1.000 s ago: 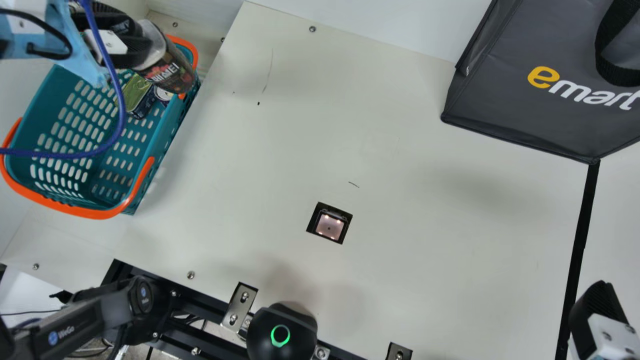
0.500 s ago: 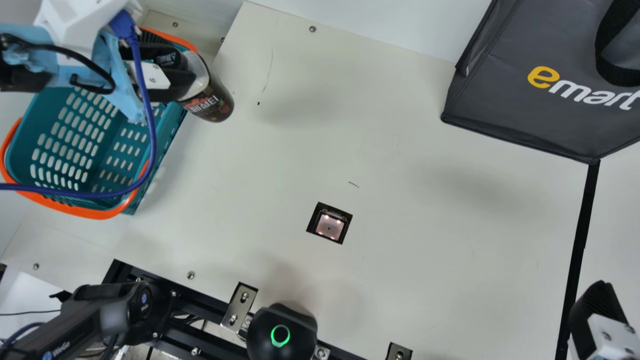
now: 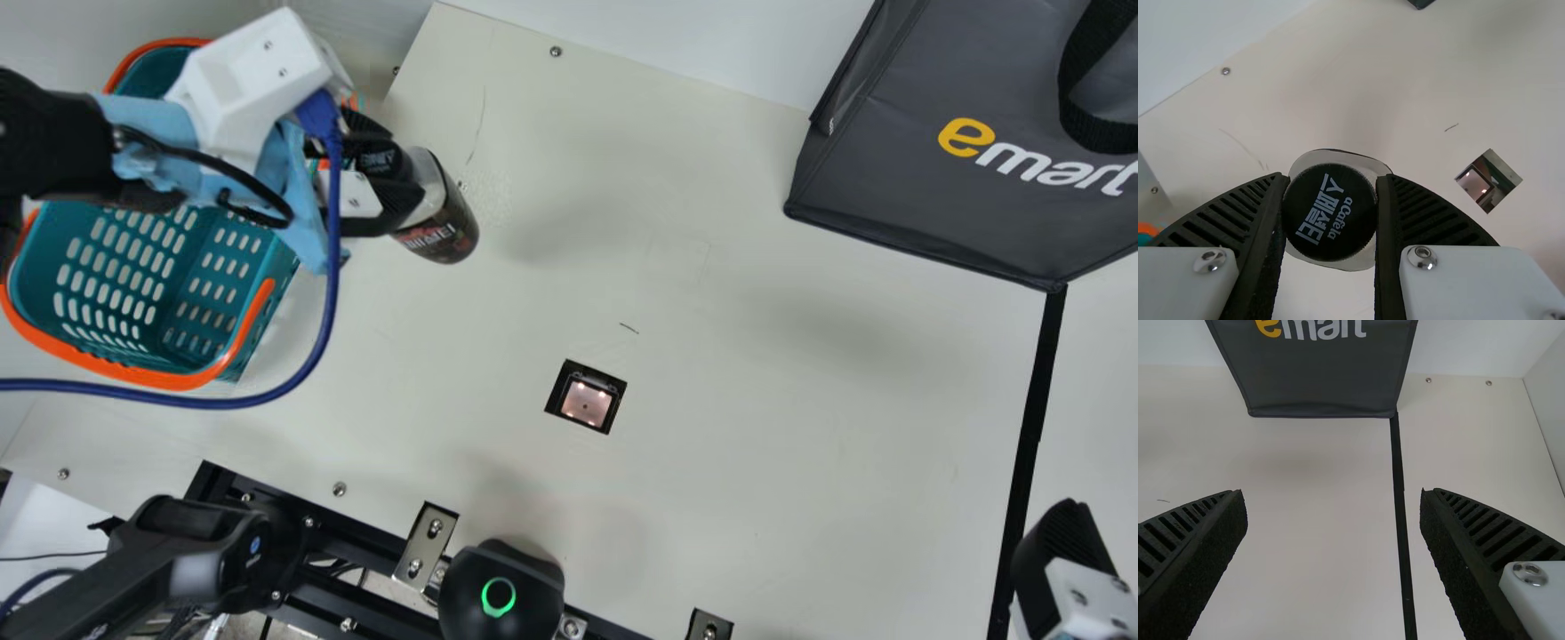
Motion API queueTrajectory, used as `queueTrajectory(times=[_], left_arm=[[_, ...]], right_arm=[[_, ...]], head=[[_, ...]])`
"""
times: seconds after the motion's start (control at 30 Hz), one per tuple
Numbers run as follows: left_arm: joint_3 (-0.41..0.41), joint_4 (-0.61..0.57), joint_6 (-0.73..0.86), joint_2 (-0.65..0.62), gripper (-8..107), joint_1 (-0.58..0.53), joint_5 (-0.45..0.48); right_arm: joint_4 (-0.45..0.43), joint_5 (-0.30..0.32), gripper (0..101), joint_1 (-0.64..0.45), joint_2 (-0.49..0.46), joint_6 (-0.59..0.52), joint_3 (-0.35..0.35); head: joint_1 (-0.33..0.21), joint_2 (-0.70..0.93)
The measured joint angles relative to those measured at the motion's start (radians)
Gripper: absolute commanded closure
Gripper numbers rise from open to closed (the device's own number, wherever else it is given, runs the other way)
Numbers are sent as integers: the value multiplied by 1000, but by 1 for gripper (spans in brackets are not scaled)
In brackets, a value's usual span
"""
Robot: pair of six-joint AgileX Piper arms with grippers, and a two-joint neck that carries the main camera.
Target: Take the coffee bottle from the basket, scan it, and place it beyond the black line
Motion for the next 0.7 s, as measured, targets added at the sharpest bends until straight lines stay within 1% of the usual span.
queueTrajectory(times=[0.17,0.37,0.7], left_arm=[[49,11,-2,0,89,-66,-55],[100,24,13,6,89,-117,-104],[145,44,22,20,89,-180,-165]], right_arm=[[0,0,10,0,0,0,0],[0,0,10,0,0,0,0],[0,0,10,0,0,0,0]], head=[[0,0],[0,0],[0,0]])
